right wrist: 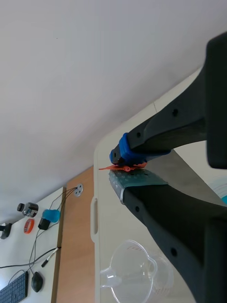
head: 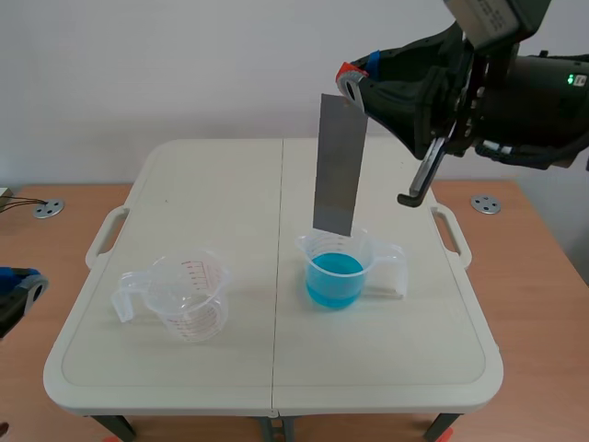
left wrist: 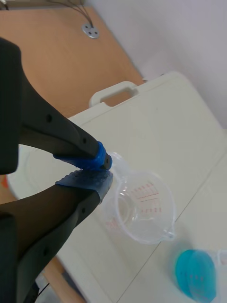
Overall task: Hold the metal plate by the orange handle, dip it into the blue solution, take it out and point at it, then put the plate back in the beaker on the left.
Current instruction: 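Raise the plate and point at it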
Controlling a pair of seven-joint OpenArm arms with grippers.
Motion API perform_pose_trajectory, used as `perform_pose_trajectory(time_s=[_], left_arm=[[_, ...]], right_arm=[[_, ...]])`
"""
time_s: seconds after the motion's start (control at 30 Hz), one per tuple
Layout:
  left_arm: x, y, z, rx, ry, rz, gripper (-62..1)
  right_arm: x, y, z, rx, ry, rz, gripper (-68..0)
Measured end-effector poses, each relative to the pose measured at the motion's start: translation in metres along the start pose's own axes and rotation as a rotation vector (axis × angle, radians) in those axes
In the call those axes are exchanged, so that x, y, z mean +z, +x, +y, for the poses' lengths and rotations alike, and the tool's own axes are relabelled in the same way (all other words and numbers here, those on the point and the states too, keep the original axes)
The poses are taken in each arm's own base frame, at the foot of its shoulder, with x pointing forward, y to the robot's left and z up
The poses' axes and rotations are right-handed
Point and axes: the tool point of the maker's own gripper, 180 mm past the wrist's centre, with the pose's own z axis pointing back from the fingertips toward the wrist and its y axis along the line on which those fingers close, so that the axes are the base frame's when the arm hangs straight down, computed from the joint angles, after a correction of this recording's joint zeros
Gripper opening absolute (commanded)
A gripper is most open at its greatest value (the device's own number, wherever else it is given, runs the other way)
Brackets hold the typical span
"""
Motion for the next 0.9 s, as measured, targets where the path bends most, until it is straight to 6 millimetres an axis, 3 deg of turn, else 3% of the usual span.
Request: perform_pose_trajectory(time_s=[0.33,0.7,0.9], left_arm=[[-0.043,0.034,0.002,-0.053,-0.014,-0.064,-58.0],[-0.084,0.080,-0.013,-0.097,-0.078,-0.147,-58.0],[-0.108,0.080,-0.020,-0.093,-0.118,-0.149,-58.0]], right_arm=[[0.003,0.028,-0.014,0.029,-0.040,-0.049,-66.2],[0.004,0.027,-0.016,0.034,-0.046,-0.039,-66.2],[0.004,0.027,-0.016,0.034,-0.046,-0.039,-66.2]])
